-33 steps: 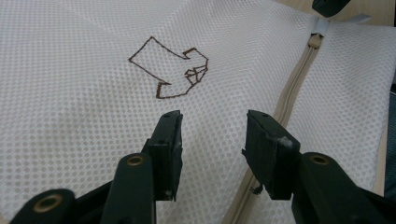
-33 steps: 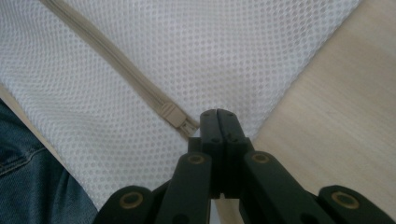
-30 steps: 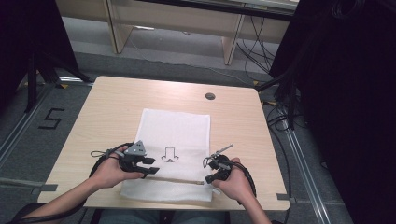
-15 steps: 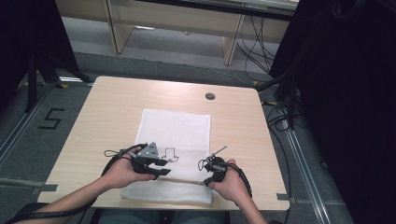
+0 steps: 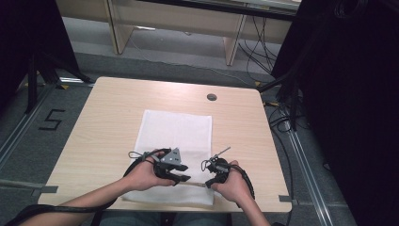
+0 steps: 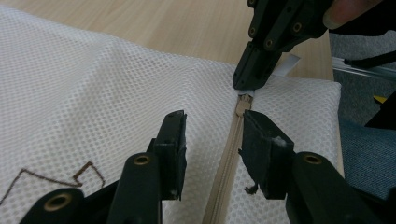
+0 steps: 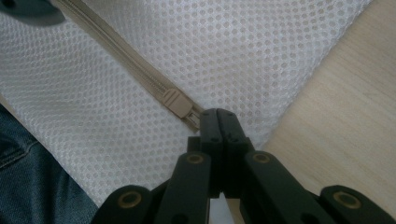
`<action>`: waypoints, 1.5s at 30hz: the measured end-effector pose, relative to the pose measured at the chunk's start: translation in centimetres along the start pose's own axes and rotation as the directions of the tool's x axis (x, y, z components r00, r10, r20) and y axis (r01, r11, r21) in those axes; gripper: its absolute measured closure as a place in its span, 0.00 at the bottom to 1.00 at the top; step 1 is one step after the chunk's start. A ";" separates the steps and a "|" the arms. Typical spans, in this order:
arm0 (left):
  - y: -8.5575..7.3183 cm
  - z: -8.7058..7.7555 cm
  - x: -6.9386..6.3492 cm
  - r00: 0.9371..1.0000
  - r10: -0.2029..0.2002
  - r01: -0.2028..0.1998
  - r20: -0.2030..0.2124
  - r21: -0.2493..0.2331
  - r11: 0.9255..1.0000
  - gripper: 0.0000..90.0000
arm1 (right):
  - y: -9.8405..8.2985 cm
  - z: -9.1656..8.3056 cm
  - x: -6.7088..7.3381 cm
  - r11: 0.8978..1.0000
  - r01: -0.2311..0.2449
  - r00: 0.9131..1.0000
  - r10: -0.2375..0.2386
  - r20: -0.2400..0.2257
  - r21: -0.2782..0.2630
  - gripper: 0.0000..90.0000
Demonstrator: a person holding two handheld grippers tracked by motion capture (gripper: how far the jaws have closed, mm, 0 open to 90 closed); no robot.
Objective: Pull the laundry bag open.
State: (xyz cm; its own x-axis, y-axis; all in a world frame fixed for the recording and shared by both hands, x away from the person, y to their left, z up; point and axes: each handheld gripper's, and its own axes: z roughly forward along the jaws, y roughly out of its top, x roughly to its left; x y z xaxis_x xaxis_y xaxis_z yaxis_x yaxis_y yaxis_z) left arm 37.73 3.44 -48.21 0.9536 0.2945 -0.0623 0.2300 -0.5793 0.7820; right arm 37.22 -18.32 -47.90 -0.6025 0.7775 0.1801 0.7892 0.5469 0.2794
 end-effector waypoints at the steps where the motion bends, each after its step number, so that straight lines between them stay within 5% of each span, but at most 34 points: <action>1: 0.1 0.2 -0.1 1.000 0.010 -0.010 0.005 0.004 1.000 0.66 | 0.0 0.0 -0.1 1.000 0.004 1.000 -0.004 -0.007 0.005 1.00; 29: 1.5 3.6 -0.9 0.996 0.070 -0.073 0.047 0.054 0.996 0.68 | 0.0 0.0 -0.4 1.000 0.011 1.000 -0.011 -0.021 -0.006 1.00; 45: 1.6 4.6 -1.3 0.995 0.073 -0.077 0.062 0.065 0.995 0.72 | 0.0 0.0 -0.6 1.000 0.003 0.999 -0.003 -0.039 -0.006 1.00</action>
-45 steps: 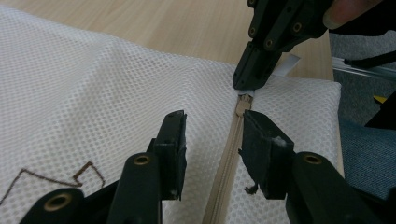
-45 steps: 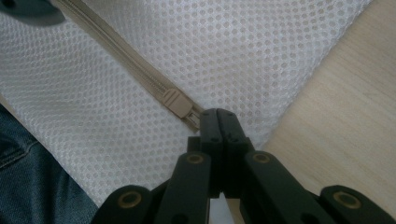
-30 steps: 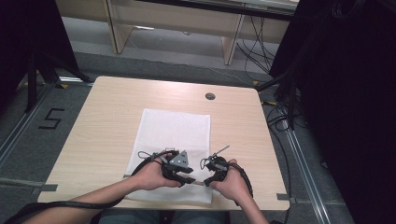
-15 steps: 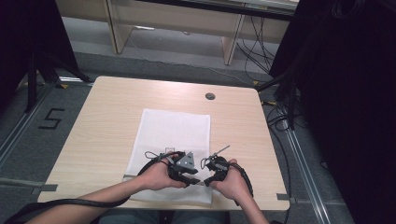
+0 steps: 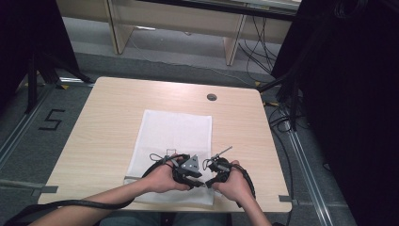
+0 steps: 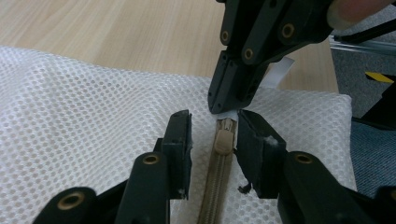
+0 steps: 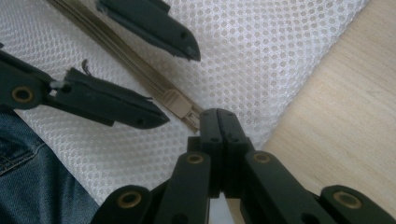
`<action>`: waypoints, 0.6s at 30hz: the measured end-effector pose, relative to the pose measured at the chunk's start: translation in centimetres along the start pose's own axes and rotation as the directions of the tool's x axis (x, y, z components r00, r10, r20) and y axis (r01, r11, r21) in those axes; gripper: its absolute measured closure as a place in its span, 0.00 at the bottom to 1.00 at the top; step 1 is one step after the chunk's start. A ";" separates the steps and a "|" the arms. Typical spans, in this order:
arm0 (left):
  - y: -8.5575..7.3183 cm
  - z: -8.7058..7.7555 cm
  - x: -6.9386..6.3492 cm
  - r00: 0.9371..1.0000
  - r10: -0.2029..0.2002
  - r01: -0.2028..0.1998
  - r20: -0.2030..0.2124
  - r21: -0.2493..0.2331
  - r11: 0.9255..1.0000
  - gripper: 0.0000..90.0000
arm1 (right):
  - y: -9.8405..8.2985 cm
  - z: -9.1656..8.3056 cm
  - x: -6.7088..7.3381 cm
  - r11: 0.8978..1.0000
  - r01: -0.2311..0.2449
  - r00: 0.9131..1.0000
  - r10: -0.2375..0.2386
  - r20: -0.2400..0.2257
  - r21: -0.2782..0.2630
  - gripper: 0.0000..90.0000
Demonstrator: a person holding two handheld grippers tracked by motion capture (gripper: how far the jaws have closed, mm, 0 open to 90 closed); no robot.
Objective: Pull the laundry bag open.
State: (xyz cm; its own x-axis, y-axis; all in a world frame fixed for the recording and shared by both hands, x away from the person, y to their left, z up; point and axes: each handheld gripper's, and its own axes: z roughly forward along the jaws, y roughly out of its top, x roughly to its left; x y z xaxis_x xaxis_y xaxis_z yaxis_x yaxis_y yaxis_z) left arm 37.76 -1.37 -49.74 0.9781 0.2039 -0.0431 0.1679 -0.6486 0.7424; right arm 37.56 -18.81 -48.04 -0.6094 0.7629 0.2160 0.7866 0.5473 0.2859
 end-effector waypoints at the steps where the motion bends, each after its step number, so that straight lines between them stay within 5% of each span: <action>1: 0.0 0.0 0.0 1.000 0.003 -0.003 0.003 0.003 1.000 0.72 | 0.0 0.0 0.0 1.000 0.001 1.000 -0.001 0.000 0.000 1.00; 18: -0.3 1.0 -0.7 1.000 0.030 -0.029 -0.004 0.012 0.999 0.82 | 0.0 0.1 0.0 1.000 -0.004 1.000 0.004 -0.001 -0.012 1.00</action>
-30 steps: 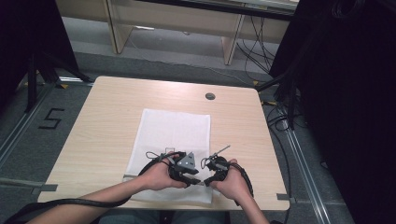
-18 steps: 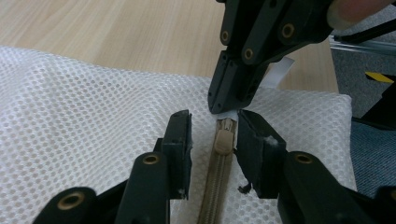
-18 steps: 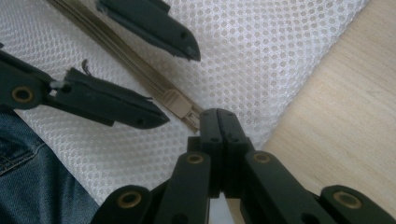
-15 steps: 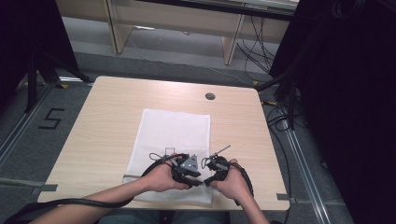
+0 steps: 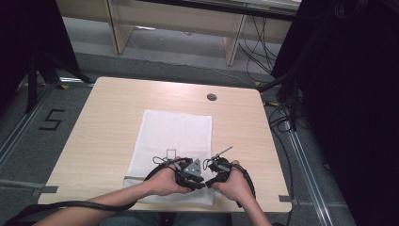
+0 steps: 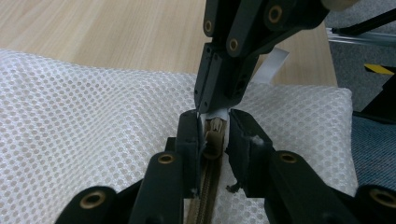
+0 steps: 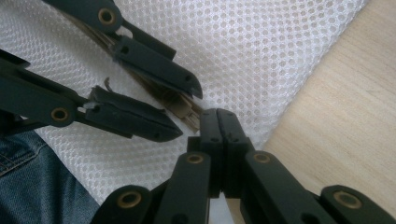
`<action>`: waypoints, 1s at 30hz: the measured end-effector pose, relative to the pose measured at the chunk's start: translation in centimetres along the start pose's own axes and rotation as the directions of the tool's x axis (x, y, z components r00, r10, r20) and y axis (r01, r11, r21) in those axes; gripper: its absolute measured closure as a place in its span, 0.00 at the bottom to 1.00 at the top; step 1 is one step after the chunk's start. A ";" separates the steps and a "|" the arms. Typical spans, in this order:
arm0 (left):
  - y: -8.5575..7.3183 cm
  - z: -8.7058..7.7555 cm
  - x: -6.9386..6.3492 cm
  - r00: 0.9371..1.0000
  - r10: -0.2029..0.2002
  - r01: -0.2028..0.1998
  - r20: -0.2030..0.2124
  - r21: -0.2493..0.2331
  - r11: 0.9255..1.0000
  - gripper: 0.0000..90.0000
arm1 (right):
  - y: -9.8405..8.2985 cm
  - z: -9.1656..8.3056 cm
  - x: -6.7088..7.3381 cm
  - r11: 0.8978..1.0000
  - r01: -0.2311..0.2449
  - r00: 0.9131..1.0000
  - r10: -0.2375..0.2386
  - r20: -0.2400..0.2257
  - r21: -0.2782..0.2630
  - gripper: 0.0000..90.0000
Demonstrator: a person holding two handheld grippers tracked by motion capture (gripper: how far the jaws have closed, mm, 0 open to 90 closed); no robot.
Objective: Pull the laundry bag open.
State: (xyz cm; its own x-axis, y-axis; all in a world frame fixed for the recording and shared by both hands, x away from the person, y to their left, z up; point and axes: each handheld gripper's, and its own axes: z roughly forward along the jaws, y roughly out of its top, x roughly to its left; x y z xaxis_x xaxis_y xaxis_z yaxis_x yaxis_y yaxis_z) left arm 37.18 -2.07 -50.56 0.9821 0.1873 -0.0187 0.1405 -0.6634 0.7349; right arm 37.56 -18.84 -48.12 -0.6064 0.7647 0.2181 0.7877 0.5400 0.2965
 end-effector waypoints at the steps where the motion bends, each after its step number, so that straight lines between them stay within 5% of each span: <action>1: 0.0 0.1 0.0 1.000 0.012 -0.012 0.010 0.000 1.000 0.82 | 0.0 0.0 0.0 1.000 0.000 1.000 0.000 0.000 -0.001 1.00; 7: 0.1 -0.1 0.1 1.000 0.023 -0.023 -0.016 0.010 1.000 0.88 | 0.0 0.0 0.0 1.000 0.002 1.000 -0.002 0.000 -0.002 1.00; 11: 0.1 0.0 0.1 1.000 0.011 -0.011 0.018 0.014 1.000 0.89 | 0.0 0.0 0.0 1.000 0.000 1.000 0.000 0.000 -0.001 1.00; 25: 0.1 0.2 -0.1 0.999 0.041 -0.041 0.003 0.009 0.999 0.90 | 0.0 0.0 -0.1 1.000 -0.006 1.000 0.006 -0.004 -0.001 1.00; 30: 0.1 0.3 0.0 1.000 0.008 -0.008 0.025 0.008 1.000 0.90 | 0.0 -0.1 0.2 0.999 -0.040 0.999 0.041 -0.010 0.012 1.00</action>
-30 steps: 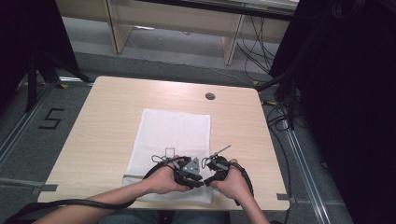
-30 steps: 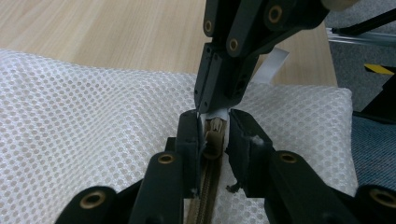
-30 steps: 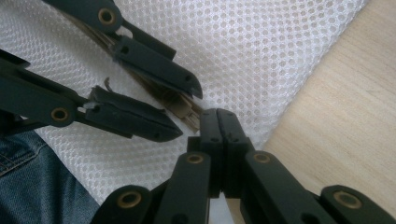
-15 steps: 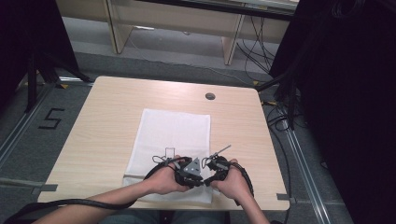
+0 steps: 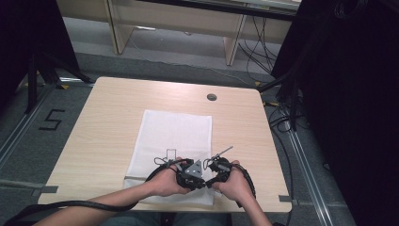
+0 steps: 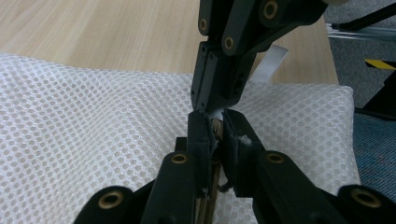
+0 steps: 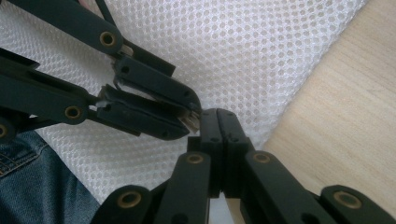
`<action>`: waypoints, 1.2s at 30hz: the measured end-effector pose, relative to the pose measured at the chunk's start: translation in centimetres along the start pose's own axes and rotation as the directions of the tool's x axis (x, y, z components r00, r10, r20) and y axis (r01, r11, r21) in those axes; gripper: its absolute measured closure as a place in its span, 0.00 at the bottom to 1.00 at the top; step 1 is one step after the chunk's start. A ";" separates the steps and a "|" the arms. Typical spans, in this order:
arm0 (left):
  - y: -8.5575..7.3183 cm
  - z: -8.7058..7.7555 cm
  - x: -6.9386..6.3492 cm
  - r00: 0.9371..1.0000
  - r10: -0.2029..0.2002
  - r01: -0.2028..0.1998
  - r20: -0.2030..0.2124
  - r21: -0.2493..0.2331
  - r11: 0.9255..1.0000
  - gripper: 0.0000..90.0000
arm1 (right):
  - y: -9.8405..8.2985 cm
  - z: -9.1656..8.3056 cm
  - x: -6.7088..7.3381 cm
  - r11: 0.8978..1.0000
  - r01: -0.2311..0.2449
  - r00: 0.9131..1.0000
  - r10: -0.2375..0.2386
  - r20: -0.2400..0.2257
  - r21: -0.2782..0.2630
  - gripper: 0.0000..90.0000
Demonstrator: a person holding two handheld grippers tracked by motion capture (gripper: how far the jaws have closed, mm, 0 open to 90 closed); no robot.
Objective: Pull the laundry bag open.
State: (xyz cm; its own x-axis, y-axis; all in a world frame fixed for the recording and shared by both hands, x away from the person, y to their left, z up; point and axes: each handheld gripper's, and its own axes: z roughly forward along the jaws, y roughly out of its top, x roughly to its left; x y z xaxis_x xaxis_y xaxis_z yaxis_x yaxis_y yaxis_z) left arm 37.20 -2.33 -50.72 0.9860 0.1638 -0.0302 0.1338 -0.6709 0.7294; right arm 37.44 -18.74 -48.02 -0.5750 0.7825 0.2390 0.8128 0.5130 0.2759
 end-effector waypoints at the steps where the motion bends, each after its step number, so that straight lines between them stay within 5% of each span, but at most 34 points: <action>1: 0.0 0.0 0.0 1.000 -0.006 0.006 -0.001 -0.001 1.000 0.90 | 0.0 0.0 0.0 1.000 0.003 1.000 -0.003 0.000 -0.002 1.00; 10: 0.2 -0.2 0.1 1.000 0.001 -0.001 0.002 0.010 1.000 0.91 | 0.1 0.0 -0.2 0.999 0.047 0.999 -0.047 0.011 0.002 1.00; 27: 0.5 -0.4 -0.1 1.000 0.011 -0.010 -0.011 0.019 1.000 0.91 | 0.1 0.0 -0.3 0.999 0.032 0.999 -0.032 0.002 0.012 1.00; 30: 0.5 -0.4 -0.2 0.999 0.028 -0.027 -0.035 0.023 0.999 0.91 | 0.1 -0.1 0.0 1.000 0.000 1.000 0.000 -0.001 0.022 1.00; 36: 0.5 -0.4 -0.3 1.000 0.009 -0.008 -0.017 0.023 1.000 0.91 | 0.1 0.0 -0.2 0.999 0.048 0.999 -0.048 0.015 0.010 1.00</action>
State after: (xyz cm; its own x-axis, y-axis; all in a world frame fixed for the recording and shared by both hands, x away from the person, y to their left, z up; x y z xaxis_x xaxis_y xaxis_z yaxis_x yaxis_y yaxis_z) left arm 36.97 -2.41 -50.07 0.9853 0.1701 -0.0122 0.1278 -0.6889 0.7135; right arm 37.65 -18.83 -48.05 -0.6118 0.7623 0.2113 0.7853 0.5533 0.2777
